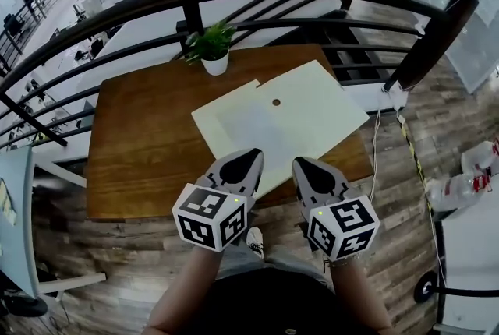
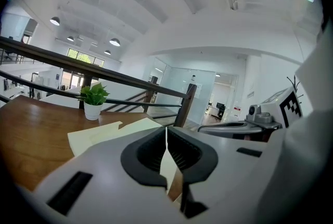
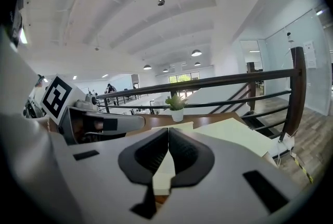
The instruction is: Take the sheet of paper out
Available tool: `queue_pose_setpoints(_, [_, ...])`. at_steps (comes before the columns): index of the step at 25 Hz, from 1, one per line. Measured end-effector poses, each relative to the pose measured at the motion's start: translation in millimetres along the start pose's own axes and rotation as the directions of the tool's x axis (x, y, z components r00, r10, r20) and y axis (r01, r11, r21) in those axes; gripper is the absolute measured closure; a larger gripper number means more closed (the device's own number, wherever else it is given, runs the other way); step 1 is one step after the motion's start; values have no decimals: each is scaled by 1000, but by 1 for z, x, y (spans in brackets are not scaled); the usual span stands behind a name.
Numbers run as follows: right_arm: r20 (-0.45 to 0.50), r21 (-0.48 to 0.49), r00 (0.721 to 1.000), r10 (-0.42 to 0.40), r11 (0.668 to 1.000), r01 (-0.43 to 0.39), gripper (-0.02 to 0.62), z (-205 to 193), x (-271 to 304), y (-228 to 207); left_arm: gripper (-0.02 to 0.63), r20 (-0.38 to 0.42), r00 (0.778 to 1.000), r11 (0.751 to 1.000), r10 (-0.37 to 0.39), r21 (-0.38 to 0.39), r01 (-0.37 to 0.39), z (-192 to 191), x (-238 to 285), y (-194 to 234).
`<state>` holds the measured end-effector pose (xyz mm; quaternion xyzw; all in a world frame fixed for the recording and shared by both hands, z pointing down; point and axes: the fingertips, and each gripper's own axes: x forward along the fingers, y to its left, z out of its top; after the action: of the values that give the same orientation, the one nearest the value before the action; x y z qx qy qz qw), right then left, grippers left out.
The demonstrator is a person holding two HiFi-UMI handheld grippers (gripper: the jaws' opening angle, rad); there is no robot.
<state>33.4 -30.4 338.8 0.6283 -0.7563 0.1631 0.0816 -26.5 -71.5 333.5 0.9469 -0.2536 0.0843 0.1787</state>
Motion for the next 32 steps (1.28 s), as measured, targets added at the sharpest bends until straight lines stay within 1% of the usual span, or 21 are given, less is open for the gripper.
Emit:
queue_pose_setpoints(6, [-10, 28, 1000, -15, 999, 16, 569, 3, 23, -13, 584, -28, 999, 1000, -27, -15, 26, 1, 18, 16])
queue_pose_setpoints(15, [-64, 29, 998, 3, 1000, -1, 569, 6, 51, -24, 584, -52, 999, 999, -5, -49, 2, 3, 34, 39])
queue_pose_setpoints(21, [-108, 24, 994, 25, 999, -22, 568, 5, 66, -38, 584, -59, 998, 995, 34, -92, -39, 1, 45, 53])
queue_pose_setpoints(28, [-160, 13, 983, 90, 996, -89, 568, 4, 85, -53, 584, -60, 994, 987, 91, -127, -98, 1, 61, 60])
queue_pose_setpoints(32, [-194, -26, 975, 109, 993, -116, 568, 0, 98, -61, 584, -63, 990, 980, 129, -144, -137, -3, 69, 64])
